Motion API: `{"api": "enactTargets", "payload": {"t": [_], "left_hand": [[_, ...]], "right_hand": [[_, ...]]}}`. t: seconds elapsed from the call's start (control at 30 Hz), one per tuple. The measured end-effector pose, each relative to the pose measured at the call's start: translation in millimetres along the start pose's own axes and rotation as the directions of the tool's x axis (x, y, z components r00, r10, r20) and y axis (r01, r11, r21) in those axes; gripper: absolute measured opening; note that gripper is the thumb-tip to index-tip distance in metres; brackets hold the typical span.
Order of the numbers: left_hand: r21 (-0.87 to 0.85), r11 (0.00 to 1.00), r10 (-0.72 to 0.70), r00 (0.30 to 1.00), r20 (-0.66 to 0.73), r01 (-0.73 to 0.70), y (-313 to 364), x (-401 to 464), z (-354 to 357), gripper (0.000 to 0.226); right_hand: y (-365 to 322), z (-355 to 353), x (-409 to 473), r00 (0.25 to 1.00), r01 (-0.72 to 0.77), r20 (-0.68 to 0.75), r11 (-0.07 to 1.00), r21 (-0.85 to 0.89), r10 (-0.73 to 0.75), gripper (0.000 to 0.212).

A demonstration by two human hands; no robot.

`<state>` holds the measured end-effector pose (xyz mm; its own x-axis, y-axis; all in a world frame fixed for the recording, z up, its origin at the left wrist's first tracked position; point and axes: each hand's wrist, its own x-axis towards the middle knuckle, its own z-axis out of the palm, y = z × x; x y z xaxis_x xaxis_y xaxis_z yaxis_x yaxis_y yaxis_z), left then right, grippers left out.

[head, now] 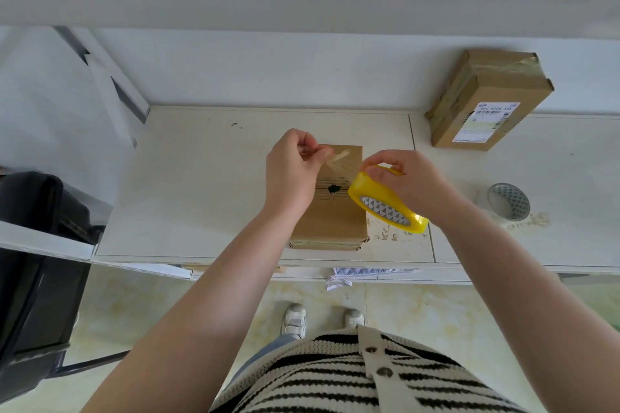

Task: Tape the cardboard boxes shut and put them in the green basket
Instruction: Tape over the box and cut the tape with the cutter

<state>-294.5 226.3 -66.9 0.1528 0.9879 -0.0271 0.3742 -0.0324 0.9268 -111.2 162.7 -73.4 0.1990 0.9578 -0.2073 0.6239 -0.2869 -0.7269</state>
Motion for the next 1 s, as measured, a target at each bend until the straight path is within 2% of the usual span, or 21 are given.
{"api": "enactTargets", "payload": {"t": [0.13, 0.23, 0.3, 0.4, 0.5, 0.6, 0.67, 0.77, 0.87, 0.93, 1.0], "left_hand": [[-0.153, 0.968, -0.182, 0.977, 0.108, 0.197, -0.6, 5.0, 0.2, 0.018], [-0.391, 0.828, -0.299, 0.906, 0.299, 0.402, 0.5, 7.6, -0.6, 0.016], [-0.398, 0.806, -0.309, 0.886, 0.347, 0.437, 0.0, 8.1, -2.0, 0.023], [-0.216, 0.919, -0.261, 0.921, 0.291, 0.329, -1.8, 7.7, -3.4, 0.023], [-0.009, 0.995, -0.095, 0.982, 0.165, 0.098, -3.8, 8.0, -1.4, 0.019], [0.017, 0.996, 0.085, 0.996, 0.001, -0.085, -2.7, 0.7, 8.5, 0.014], [-0.031, 0.994, 0.103, 0.990, -0.100, -0.107, -3.3, -3.6, 15.8, 0.012], [-0.170, 0.985, -0.004, 0.981, -0.196, -0.030, -5.1, -4.9, 20.8, 0.009], [-0.267, 0.961, -0.132, 0.969, -0.209, 0.073, -5.4, -4.6, 21.3, 0.011], [-0.371, 0.908, -0.256, 0.958, -0.130, 0.192, -5.3, -4.6, 20.6, 0.014], [-0.526, 0.786, -0.372, 0.928, 0.016, 0.324, -3.3, -3.2, 17.5, 0.015]], "right_hand": [[0.0, -1.2, 0.7, 1.000, -0.013, 0.017, 1.000, -0.016, 0.014, 0.013], [-0.3, -2.8, 1.4, 0.999, -0.028, 0.031, 0.999, -0.039, 0.029, 0.013], [-0.6, -3.3, 1.7, 0.999, -0.034, 0.035, 0.998, -0.044, 0.036, 0.014], [-1.1, -3.0, 1.6, 0.998, -0.038, 0.048, 0.998, -0.054, 0.041, 0.013], [-1.6, -2.1, 1.2, 0.997, -0.050, 0.057, 0.998, -0.045, 0.052, 0.014], [-2.9, -4.0, 0.4, 0.996, -0.075, 0.050, 0.997, -0.011, 0.075, 0.013], [-3.7, -6.2, -1.4, 0.994, -0.095, 0.052, 0.995, 0.021, 0.094, 0.013], [-5.4, -7.9, -5.1, 0.992, -0.110, 0.068, 0.992, 0.055, 0.107, 0.015], [-8.3, -8.3, -7.1, 0.990, -0.125, 0.077, 0.990, 0.061, 0.120, 0.016], [-10.6, -10.4, -6.6, 0.989, -0.126, 0.081, 0.991, 0.037, 0.123, 0.016], [-11.9, -14.3, -5.0, 0.990, -0.117, 0.082, 0.993, -0.015, 0.118, 0.017]]}}
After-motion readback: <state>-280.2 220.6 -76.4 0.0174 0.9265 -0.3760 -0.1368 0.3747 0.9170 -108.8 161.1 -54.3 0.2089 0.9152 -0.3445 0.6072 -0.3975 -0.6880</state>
